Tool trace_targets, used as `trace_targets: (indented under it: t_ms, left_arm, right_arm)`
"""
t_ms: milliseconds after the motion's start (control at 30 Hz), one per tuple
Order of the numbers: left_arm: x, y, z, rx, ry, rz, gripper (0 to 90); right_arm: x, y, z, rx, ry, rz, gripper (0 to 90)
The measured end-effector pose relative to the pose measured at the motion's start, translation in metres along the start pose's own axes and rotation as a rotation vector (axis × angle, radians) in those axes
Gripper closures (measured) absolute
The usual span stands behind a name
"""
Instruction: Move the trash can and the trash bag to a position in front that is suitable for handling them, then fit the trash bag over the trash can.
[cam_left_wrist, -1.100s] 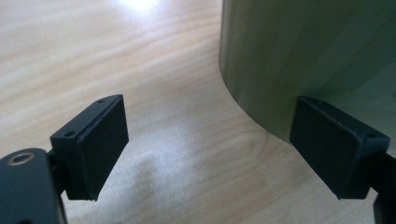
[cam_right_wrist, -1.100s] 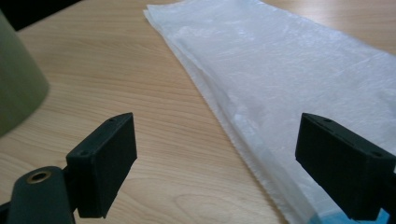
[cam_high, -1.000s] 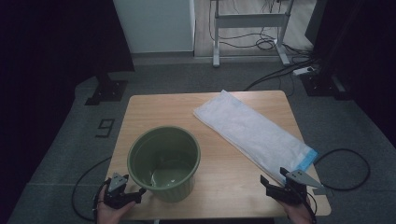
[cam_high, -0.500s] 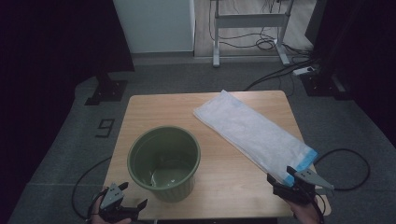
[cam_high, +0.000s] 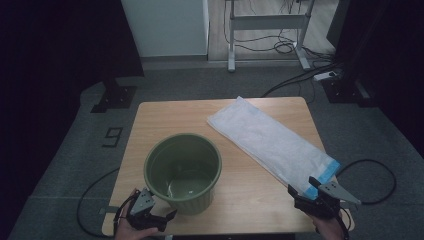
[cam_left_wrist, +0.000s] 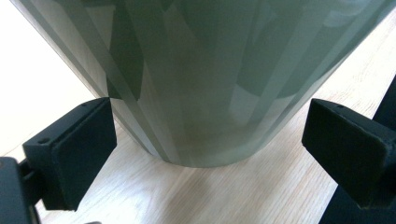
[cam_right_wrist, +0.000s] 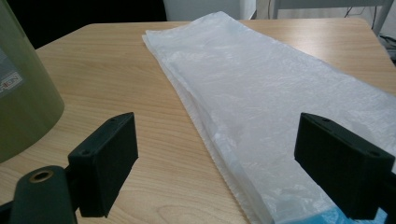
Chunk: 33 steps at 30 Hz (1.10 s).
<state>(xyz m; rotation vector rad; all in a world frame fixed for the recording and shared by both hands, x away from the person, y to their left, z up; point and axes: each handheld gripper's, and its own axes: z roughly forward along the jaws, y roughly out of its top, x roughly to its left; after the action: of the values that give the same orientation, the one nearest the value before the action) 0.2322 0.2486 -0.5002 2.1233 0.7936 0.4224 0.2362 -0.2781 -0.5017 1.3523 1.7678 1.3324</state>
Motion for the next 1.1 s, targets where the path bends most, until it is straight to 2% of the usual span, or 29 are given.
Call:
trace_targets:
  t_ms: [233,300,500,833,933,1033,1100]
  left_arm:
    - [0.001,0.015,0.017,0.006,-0.022,0.013,3.2]
    - [0.002,0.022,0.025,-0.002,-0.039,0.002,3.5]
    - [0.000,0.035,0.042,0.002,-0.053,0.010,4.7]
    - [-0.006,0.044,0.057,0.002,-0.083,0.014,5.7]
    - [-0.008,0.046,0.062,0.005,-0.079,0.014,6.2]
    - [-0.008,0.046,0.061,0.015,-0.045,0.017,5.9]
    - [-0.002,0.043,0.055,-0.006,-0.033,-0.016,6.4]
  right_arm:
    - [-0.001,0.000,0.001,0.004,-0.003,0.005,13.1]
    - [0.000,-0.001,0.002,0.013,-0.010,0.001,12.9]
    - [0.001,-0.002,0.003,0.027,-0.016,0.002,12.9]
    - [-0.001,-0.004,0.005,0.030,-0.008,0.009,12.9]
    - [-0.002,-0.005,0.005,0.036,-0.014,0.011,13.0]
    - [-0.002,-0.005,0.005,0.035,-0.018,0.012,12.9]
    - [-0.001,-0.004,0.005,0.037,-0.026,0.007,13.0]
